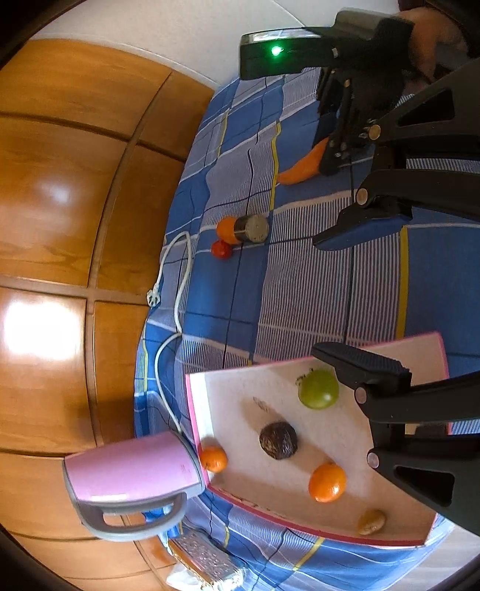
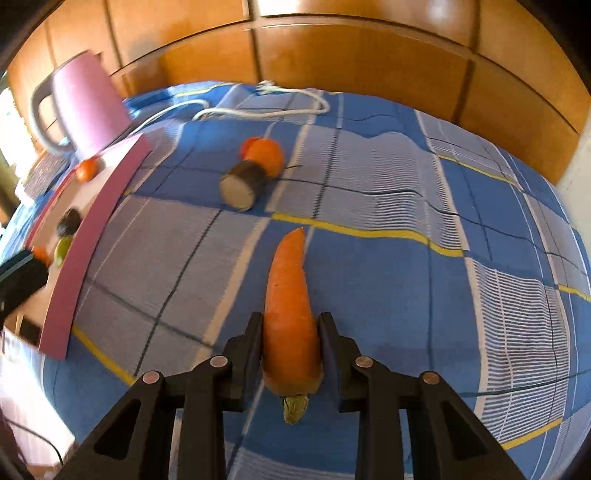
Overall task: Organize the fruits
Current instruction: 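Lift the carrot with the right tool while the left tool grasps the dark cut cylinder piece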
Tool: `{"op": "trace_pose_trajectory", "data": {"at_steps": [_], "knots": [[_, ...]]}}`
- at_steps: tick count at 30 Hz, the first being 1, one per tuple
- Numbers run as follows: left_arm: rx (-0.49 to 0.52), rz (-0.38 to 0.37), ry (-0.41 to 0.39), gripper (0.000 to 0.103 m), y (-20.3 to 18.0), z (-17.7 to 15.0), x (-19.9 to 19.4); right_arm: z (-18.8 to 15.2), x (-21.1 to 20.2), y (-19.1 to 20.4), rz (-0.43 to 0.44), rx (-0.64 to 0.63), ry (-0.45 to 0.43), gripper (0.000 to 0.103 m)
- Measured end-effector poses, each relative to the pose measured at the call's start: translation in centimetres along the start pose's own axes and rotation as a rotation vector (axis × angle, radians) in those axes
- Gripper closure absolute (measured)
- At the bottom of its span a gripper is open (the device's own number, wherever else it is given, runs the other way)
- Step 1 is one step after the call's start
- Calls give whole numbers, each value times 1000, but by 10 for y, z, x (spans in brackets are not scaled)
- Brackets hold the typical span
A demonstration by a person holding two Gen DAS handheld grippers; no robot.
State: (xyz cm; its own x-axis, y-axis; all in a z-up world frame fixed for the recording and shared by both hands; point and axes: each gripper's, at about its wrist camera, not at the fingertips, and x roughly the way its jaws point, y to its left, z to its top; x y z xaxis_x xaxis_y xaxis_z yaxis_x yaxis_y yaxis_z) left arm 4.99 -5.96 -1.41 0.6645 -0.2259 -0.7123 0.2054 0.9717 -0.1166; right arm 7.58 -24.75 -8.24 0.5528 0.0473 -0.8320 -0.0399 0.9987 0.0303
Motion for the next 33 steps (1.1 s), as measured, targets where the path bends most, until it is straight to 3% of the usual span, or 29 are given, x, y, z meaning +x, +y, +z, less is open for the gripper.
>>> {"op": "trace_pose_trajectory", "data": {"at_steps": [10, 21, 33], "knots": [[40, -52, 20, 51, -23, 14, 21, 15, 10, -23, -24, 106, -29, 73], [24, -125, 75, 51, -38, 37, 65, 20, 14, -28, -38, 88, -48, 74], [30, -153, 132, 54, -56, 57, 113, 20, 18, -30, -48, 90, -92, 74]]}}
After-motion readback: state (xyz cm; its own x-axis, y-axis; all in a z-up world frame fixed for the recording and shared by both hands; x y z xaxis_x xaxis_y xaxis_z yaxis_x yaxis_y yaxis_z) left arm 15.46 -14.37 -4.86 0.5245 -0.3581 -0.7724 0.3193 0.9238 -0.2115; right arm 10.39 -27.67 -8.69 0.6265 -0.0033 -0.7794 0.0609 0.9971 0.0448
